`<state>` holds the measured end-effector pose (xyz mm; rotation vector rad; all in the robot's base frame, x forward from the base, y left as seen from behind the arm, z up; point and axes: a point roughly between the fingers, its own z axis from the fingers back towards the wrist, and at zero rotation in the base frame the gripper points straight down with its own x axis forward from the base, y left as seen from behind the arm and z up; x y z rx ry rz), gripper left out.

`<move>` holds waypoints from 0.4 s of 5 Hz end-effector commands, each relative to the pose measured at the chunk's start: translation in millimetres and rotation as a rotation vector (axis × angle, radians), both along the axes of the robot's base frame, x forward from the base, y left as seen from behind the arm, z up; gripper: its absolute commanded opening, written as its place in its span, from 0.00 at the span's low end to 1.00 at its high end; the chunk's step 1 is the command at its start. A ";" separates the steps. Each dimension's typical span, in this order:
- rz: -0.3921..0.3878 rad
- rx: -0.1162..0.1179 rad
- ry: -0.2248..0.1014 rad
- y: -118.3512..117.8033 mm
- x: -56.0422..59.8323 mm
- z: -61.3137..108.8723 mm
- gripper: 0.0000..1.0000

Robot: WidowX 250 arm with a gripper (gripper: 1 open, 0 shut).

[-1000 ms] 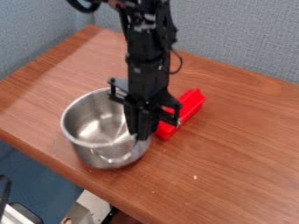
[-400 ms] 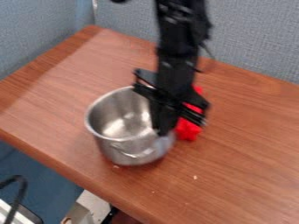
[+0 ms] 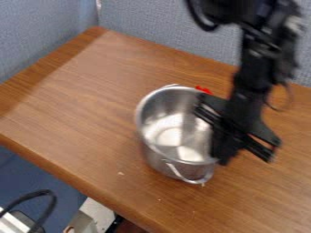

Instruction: Move the red object from the metal pot to the table

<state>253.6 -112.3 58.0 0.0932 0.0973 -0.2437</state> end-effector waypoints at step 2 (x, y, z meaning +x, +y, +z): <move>-0.004 -0.033 0.014 6.7 -3.4 -10.8 0.00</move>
